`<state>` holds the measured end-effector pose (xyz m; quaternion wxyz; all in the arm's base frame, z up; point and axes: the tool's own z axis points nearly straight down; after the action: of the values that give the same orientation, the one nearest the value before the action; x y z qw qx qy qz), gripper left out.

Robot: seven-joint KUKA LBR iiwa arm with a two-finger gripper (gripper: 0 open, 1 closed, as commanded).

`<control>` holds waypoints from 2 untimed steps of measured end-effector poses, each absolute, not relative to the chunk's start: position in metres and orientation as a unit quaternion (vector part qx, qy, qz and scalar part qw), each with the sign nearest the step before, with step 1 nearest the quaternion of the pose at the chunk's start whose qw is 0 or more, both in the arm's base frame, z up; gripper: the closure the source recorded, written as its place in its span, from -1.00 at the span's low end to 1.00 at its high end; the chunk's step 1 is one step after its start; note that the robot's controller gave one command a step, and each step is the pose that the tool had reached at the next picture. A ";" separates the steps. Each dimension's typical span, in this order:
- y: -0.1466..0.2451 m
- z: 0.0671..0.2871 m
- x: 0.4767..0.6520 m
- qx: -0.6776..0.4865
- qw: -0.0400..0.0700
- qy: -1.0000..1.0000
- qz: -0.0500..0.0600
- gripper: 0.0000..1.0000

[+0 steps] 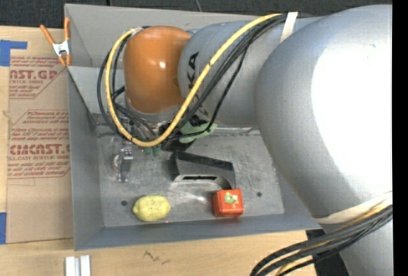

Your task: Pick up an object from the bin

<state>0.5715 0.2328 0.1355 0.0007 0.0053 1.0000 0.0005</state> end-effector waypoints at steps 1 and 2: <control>0.225 0.104 0.570 0.087 0.001 0.996 0.002 -1.00; 0.200 0.123 0.566 0.160 -0.007 0.987 -0.003 -1.00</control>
Offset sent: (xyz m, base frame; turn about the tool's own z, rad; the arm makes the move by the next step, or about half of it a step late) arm -0.0007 -0.0714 0.0751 0.3389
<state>0.5658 0.1998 0.1225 -0.0066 0.1604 0.9870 -0.0029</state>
